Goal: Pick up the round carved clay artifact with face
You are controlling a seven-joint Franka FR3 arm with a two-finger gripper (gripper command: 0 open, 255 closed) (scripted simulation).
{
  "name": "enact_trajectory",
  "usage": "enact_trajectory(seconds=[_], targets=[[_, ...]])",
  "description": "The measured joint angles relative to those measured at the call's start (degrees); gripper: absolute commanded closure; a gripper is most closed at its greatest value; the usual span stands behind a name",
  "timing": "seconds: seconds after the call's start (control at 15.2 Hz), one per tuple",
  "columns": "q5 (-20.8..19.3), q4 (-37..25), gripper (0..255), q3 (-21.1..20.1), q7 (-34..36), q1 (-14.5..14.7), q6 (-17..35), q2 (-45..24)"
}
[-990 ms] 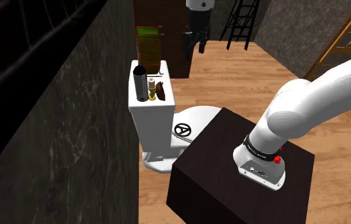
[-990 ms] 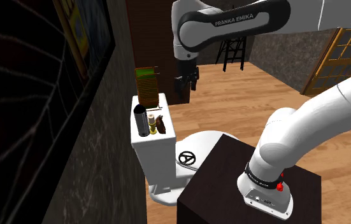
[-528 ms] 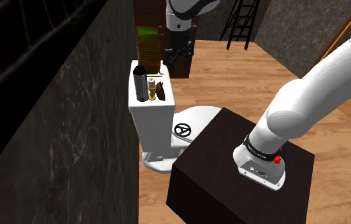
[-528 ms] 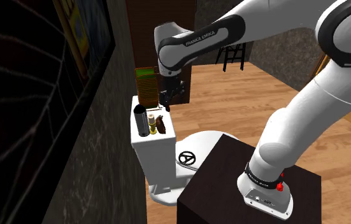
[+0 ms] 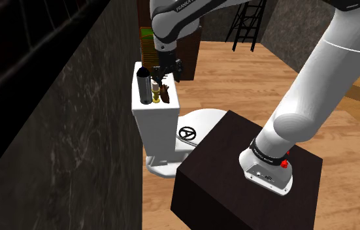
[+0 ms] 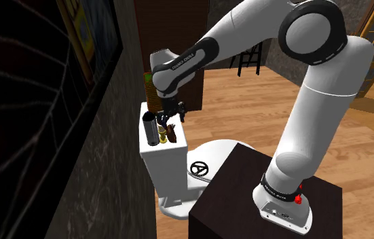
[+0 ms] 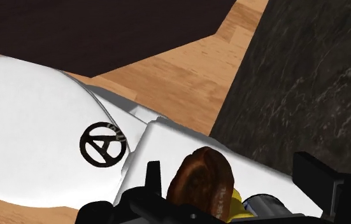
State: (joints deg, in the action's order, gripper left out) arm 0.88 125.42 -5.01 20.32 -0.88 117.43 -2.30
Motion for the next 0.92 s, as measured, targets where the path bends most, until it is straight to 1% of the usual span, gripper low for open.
enact_trajectory(seconds=[0.26,0.79,0.86,0.92], targets=[[0.4,-3.6,0,0.3,3.2,0.0,2.7,-7.7],[0.2,-3.2,0,0.4,3.9,0.1,7.6,-12.3],[0.2,-3.1,255,0.4,3.9,0.1,7.7,-12.4],[0.2,-3.1,255,0.4,3.8,0.1,7.8,-12.4]])
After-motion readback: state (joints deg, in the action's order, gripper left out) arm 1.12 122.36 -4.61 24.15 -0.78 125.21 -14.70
